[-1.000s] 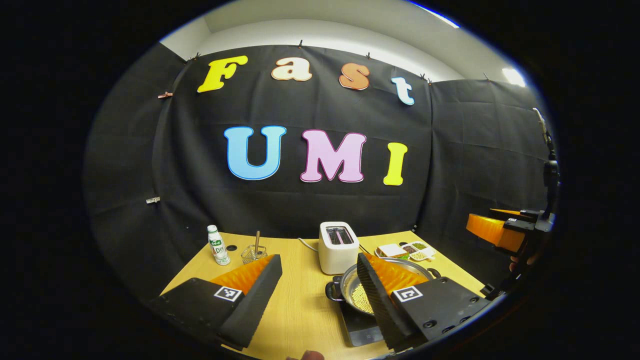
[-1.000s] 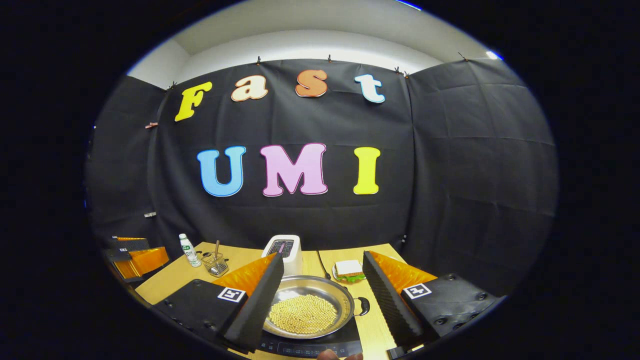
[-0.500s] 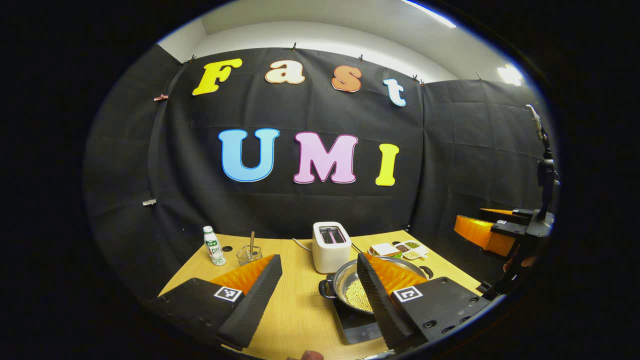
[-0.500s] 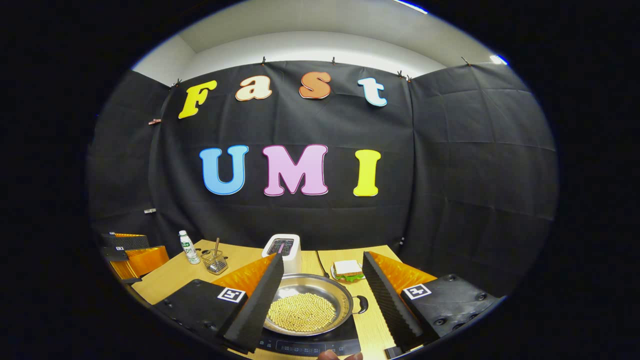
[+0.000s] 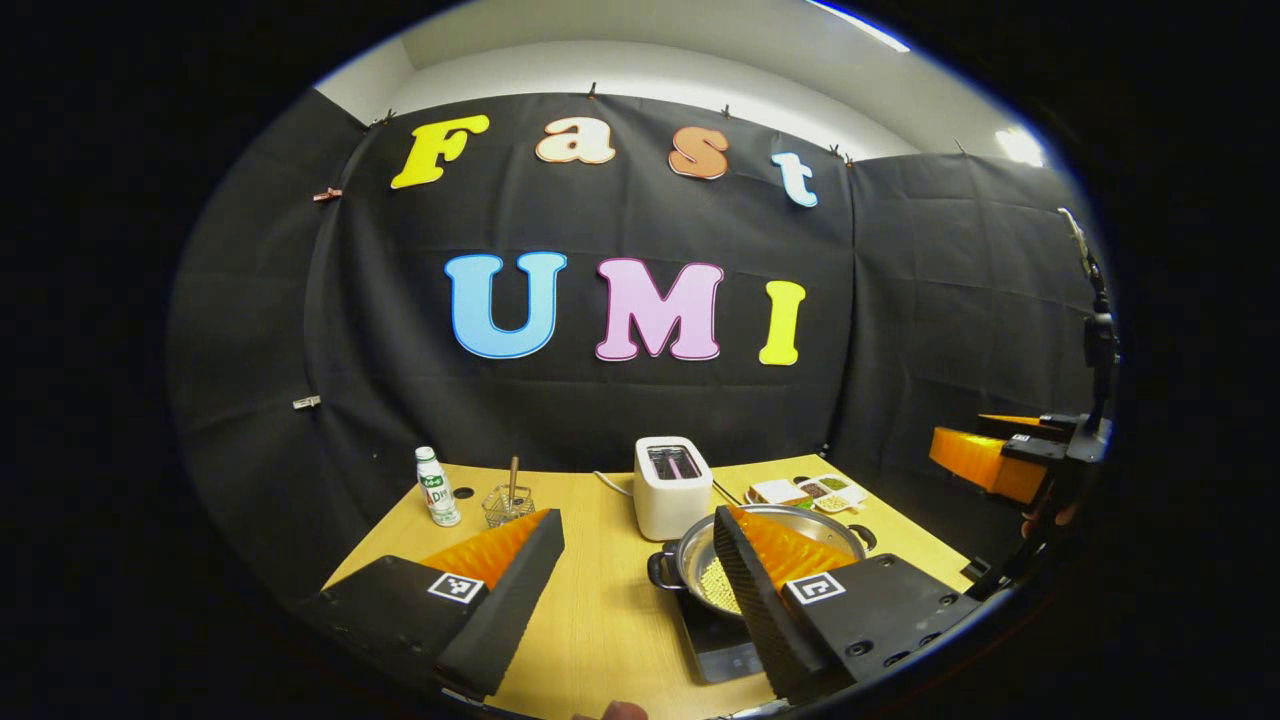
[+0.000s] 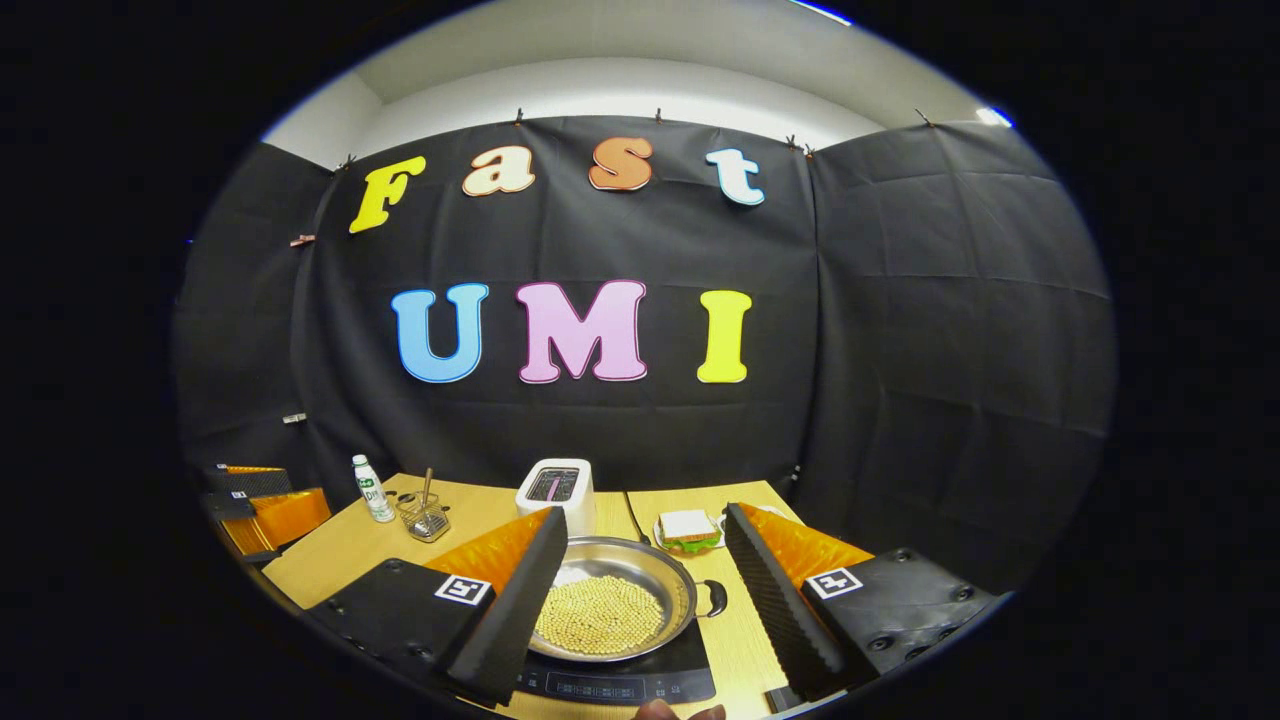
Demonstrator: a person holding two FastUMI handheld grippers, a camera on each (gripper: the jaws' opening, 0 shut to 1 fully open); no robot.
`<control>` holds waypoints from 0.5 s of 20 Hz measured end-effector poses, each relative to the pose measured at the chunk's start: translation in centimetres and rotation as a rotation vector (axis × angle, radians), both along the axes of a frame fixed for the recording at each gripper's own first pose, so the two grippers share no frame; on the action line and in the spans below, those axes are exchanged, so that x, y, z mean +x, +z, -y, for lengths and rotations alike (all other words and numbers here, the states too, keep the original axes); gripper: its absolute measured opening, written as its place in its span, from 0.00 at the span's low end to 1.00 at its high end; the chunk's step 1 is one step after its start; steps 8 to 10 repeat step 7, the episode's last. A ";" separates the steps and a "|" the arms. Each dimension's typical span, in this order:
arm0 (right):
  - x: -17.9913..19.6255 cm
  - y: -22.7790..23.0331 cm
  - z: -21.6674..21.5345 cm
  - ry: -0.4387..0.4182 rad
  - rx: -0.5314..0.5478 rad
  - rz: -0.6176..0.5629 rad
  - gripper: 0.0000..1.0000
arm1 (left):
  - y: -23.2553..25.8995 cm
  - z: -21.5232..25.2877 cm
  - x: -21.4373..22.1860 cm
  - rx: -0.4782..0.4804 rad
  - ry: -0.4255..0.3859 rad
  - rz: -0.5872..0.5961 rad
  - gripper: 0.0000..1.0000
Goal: First push the handle of the pot to place it horizontally, then grasp the pot with both hands and set it on the induction cooktop.
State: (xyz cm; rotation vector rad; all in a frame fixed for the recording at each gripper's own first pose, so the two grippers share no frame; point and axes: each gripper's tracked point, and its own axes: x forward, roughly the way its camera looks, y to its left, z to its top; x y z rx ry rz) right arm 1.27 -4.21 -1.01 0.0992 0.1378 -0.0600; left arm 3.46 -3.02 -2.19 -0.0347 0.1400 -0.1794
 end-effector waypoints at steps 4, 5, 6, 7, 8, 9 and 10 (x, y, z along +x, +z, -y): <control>-0.1 -0.1 0.3 -0.004 0.000 -0.001 1.00 | -0.2 -0.1 -0.2 -0.011 0.000 -0.007 0.94; -0.2 -0.1 0.3 -0.006 0.004 -0.004 0.98 | -0.2 -0.1 -0.3 -0.017 0.001 -0.009 0.94; -0.1 -0.2 0.4 -0.006 0.007 -0.007 0.98 | -0.2 -0.1 -0.2 -0.020 0.001 -0.011 0.94; -0.2 -0.2 0.4 -0.006 0.009 -0.009 0.98 | -0.1 -0.2 -0.1 -0.020 0.004 -0.011 0.94; -0.2 -0.2 0.4 -0.006 0.009 -0.009 0.98 | -0.1 -0.2 -0.1 -0.020 0.004 -0.011 0.94; -0.2 -0.2 0.4 -0.006 0.009 -0.009 0.98 | -0.1 -0.2 -0.1 -0.020 0.004 -0.011 0.94; -0.2 -0.2 0.4 -0.006 0.009 -0.009 0.98 | -0.1 -0.2 -0.1 -0.020 0.004 -0.011 0.94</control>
